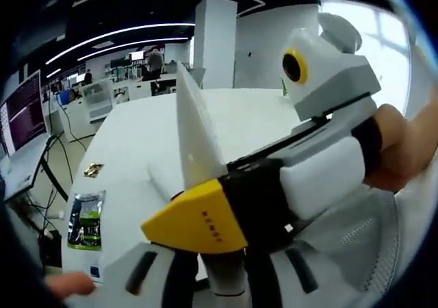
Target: Arrange the skincare products in the storage area until every visible bottle or jar stands upright without overlapping.
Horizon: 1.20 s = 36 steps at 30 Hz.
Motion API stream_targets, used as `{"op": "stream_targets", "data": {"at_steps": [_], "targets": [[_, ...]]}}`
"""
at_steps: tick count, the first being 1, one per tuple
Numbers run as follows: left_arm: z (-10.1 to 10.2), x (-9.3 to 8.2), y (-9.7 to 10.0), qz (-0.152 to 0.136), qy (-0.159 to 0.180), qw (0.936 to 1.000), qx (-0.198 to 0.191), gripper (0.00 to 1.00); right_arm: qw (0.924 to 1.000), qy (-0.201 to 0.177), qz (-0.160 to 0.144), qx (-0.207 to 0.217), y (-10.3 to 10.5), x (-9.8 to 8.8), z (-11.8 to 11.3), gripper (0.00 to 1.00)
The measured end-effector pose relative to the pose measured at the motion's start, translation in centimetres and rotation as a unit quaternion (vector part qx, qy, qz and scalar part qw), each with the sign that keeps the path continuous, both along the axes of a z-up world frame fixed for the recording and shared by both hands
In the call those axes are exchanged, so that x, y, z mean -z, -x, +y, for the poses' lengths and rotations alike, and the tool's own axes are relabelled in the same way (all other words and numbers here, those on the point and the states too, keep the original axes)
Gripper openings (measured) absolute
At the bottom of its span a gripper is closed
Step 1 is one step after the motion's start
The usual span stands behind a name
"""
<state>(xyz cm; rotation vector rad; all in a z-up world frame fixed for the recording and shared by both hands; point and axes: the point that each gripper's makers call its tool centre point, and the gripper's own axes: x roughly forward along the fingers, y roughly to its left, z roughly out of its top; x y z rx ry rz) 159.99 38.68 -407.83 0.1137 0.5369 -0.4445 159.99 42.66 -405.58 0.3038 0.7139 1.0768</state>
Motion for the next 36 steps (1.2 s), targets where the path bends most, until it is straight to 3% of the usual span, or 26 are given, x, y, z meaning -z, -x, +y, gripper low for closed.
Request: {"op": "stream_targets", "data": {"at_steps": [7,16,27,36], "targets": [[-0.2,-0.3,-0.2,-0.029,-0.039,0.9988,0.005,0.21,0.9995,-0.004,-0.013,0.028,-0.4,-0.4,-0.6,0.34],[-0.9,-0.1,0.0,-0.036,-0.067,0.9967,0.028,0.23,0.9979,0.003,-0.04,0.051,-0.9,-0.7,-1.8,0.34],[-1.3,0.7,0.2,-0.02,-0.073,0.9964,0.039,0.29,0.9962,0.004,-0.057,0.067,-1.2,-1.1,-2.5,0.34],[-0.9,1.2,0.3,-0.003,-0.071,0.9969,0.034,0.23,0.9965,-0.005,-0.056,0.061,-0.3,-1.1,-1.7,0.35]]}}
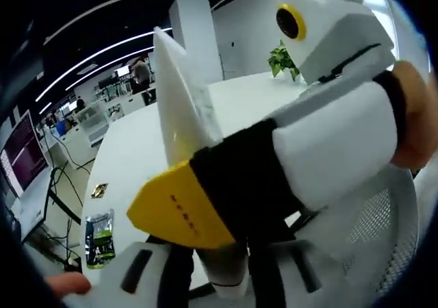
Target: Arrange the skincare products in the storage area until every visible bottle or jar stands upright without overlapping.
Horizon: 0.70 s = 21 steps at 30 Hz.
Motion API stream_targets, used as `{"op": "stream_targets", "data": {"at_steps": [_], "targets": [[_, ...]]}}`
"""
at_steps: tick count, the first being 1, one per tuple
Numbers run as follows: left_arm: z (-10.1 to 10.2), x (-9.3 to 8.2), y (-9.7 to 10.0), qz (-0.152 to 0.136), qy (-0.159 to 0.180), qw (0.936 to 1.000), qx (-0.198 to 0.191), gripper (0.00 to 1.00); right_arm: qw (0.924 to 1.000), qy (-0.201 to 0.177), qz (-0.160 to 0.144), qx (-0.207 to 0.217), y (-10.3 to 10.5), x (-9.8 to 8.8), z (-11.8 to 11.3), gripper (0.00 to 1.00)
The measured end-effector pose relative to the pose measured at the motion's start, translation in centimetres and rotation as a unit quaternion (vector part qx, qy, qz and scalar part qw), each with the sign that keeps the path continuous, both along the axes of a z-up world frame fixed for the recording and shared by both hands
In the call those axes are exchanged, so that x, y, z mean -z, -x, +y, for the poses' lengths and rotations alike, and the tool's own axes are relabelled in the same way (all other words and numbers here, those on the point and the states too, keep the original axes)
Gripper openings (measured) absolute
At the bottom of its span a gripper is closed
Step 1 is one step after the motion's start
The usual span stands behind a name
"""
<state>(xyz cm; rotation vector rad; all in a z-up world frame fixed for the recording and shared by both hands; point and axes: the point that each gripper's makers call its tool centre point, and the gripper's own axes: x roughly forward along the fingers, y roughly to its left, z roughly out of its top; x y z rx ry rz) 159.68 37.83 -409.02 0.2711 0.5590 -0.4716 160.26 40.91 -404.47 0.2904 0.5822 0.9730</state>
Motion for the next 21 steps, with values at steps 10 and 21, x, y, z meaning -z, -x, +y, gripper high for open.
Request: {"op": "stream_targets", "data": {"at_steps": [10,21], "targets": [[0.9,0.3,-0.2,0.009,0.001,0.9997,-0.021,0.21,0.9998,0.001,0.011,-0.015,-0.2,0.2,0.5,0.35],[0.8,0.4,0.1,0.043,0.056,0.9968,-0.036,0.16,0.9989,0.01,0.022,-0.04,-0.2,0.4,1.1,0.36]]}}
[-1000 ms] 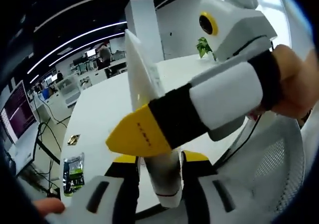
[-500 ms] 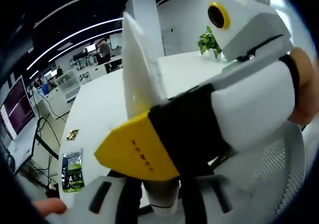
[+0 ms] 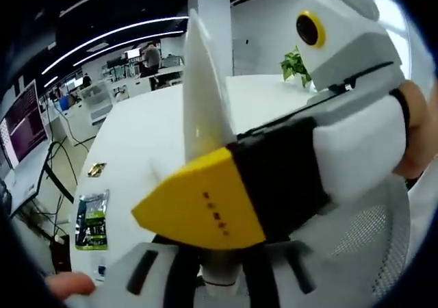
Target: Arrange the skincare products in the storage area until every visible bottle or jar stands upright without overlapping.
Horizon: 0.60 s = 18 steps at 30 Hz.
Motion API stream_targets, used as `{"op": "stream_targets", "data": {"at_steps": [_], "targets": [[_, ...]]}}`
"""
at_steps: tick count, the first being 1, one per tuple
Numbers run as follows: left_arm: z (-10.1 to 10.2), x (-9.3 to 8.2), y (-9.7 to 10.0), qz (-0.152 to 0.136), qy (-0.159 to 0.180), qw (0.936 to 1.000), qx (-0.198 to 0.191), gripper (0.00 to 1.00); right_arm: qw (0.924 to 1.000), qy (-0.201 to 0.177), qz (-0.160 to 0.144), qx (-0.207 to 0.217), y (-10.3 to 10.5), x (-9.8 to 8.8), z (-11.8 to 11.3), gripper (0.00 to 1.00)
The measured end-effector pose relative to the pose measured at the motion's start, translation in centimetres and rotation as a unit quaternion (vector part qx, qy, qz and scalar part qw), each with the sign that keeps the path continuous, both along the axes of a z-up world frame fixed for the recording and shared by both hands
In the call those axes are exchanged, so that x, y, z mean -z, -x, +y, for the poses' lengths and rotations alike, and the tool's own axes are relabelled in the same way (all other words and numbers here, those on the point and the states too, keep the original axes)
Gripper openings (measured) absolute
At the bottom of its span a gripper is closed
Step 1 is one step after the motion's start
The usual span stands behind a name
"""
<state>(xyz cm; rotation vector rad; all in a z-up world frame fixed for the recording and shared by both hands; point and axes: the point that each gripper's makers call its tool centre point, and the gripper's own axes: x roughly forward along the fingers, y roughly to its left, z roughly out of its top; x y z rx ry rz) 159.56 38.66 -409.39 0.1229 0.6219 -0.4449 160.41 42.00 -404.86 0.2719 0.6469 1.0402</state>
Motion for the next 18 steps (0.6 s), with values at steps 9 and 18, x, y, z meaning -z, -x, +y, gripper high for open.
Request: {"op": "stream_targets", "data": {"at_steps": [9,18], "targets": [[-0.57,0.36,0.6,0.031,0.041,0.9986,0.011,0.15,0.9995,-0.001,0.026,-0.019,0.68,0.22,-0.09,0.37],[-0.28,0.34,0.02,0.031,0.059,0.9977,0.007,0.15,0.9981,-0.003,0.034,-0.052,0.87,-0.37,0.47,0.39]]}}
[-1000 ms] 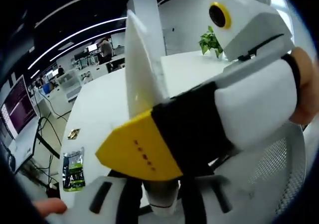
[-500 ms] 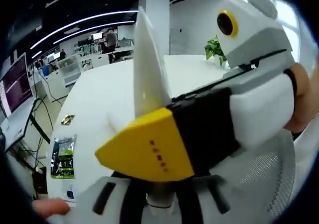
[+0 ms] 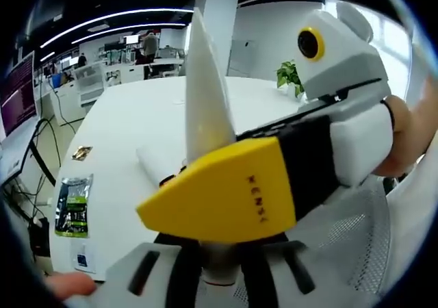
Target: Arrange the skincare products in the storage area until every visible bottle or jar stands upright without overlapping.
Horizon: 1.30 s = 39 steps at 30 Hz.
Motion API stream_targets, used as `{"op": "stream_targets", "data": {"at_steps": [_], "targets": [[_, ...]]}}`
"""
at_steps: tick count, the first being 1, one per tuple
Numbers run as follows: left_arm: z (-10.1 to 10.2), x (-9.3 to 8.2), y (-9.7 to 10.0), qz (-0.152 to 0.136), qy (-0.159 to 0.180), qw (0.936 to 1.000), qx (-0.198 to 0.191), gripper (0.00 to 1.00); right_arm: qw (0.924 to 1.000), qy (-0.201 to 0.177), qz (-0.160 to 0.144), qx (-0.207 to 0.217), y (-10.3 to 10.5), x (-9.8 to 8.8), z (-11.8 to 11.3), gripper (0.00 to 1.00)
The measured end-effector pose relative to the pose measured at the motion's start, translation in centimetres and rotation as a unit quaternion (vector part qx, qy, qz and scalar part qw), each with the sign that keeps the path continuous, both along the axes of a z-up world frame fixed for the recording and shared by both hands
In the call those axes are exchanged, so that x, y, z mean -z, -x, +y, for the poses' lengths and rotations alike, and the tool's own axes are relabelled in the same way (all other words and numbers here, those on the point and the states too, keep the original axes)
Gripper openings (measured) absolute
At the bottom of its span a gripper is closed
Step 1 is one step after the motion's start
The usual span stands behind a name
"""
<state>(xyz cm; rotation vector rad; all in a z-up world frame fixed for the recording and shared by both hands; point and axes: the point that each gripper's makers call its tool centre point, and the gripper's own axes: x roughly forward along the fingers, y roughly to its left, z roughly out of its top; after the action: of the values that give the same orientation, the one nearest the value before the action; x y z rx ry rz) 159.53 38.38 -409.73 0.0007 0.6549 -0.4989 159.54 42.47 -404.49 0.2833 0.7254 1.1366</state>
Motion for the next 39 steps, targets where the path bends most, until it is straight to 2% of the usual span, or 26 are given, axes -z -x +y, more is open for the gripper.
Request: {"op": "stream_targets", "data": {"at_steps": [8,14,20,24,31,39], "targets": [[0.1,0.2,0.0,0.001,-0.001,1.0,-0.006,0.15,0.9998,0.002,0.009,-0.018,0.5,-0.1,0.3,0.43],[0.1,0.3,0.1,0.0,-0.009,1.0,-0.002,0.15,0.9998,-0.006,0.014,-0.013,0.7,-0.1,0.3,0.44],[0.1,0.3,0.3,0.001,-0.013,0.9999,0.0,0.15,1.0,0.001,0.004,0.0,0.8,0.1,0.4,0.46],[0.1,0.5,0.4,-0.002,-0.022,0.9997,0.006,0.15,1.0,0.006,0.003,0.004,0.7,0.4,0.1,0.4],[-0.1,0.7,0.9,-0.006,-0.045,0.9988,0.018,0.15,0.9999,0.003,0.011,0.012,1.0,0.8,-0.4,0.39],[-0.4,0.4,1.1,-0.015,-0.061,0.9977,0.027,0.16,0.9996,-0.005,0.007,0.025,0.9,0.7,-1.0,0.38]]}}
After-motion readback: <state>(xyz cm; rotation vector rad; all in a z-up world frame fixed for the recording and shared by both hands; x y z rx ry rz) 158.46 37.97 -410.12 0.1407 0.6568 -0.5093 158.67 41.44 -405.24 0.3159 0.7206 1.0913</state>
